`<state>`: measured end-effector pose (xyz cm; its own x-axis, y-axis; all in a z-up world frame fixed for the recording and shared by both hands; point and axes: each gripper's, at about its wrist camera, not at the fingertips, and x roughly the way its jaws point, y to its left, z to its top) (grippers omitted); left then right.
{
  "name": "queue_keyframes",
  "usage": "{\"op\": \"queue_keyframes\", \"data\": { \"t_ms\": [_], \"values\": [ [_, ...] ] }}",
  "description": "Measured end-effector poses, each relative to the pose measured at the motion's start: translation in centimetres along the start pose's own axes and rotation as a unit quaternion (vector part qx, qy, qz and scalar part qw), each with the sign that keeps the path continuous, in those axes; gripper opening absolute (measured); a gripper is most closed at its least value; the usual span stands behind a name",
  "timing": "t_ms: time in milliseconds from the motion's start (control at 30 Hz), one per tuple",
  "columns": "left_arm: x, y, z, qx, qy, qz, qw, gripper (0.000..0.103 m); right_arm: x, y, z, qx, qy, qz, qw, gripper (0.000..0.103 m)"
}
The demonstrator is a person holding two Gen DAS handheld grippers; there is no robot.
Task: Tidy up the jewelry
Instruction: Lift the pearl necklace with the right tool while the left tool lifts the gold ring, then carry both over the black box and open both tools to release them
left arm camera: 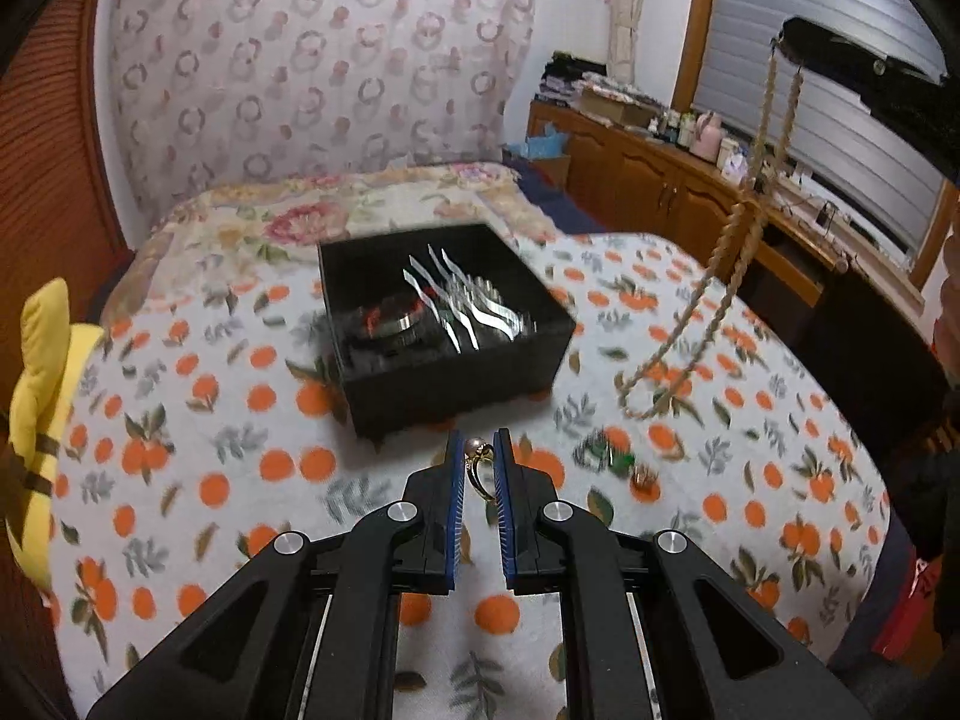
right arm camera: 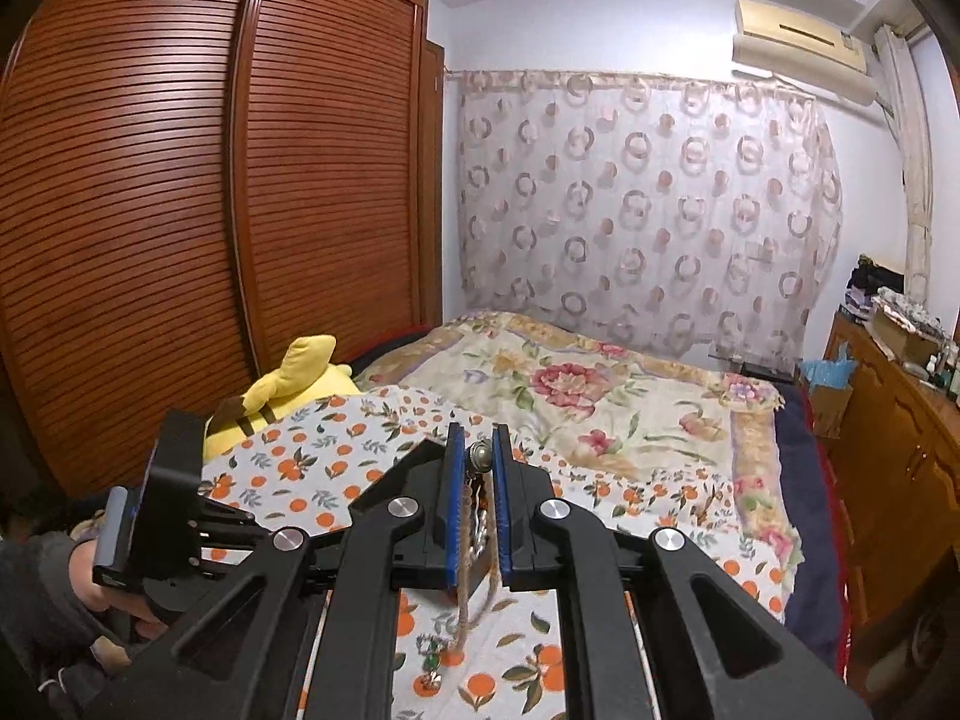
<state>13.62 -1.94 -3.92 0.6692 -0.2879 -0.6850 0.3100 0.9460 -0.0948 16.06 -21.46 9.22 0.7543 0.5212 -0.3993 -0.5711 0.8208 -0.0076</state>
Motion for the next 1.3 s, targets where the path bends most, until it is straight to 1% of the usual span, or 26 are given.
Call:
{"op": "queue_keyframes", "data": {
  "t_ms": [267,433,633,867,1033,1300],
  "values": [
    [-0.5,0.7,3.5,0.005,-0.032,0.013,0.9994,0.009,1.4,-0.5,3.7,-0.015,-0.022,0.004,1.0,0.01],
    [0.5,1.9,4.9,-0.009,-0.032,0.013,0.9994,0.009,3.0,-0.8,5.8,-0.02,-0.031,0.009,0.999,0.01],
    [2.4,3.0,5.7,-0.016,-0.022,0.02,0.9994,0.009,6.0,-1.2,6.9,-0.023,-0.026,0.011,0.999,0.01],
    [4.1,3.6,5.9,-0.018,-0.011,0.022,0.9995,0.009,10.6,-1.7,6.4,-0.023,0.006,0.016,1.0,0.01],
    [4.8,3.9,6.0,-0.018,-0.007,0.021,0.9996,0.009,13.8,-2.0,4.7,-0.021,0.041,0.017,0.999,0.01],
    [5.6,3.9,6.1,-0.017,-0.002,0.02,0.9997,0.009,16.1,-1.7,2.0,-0.012,0.078,0.03,0.996,0.011]
  ]
}}
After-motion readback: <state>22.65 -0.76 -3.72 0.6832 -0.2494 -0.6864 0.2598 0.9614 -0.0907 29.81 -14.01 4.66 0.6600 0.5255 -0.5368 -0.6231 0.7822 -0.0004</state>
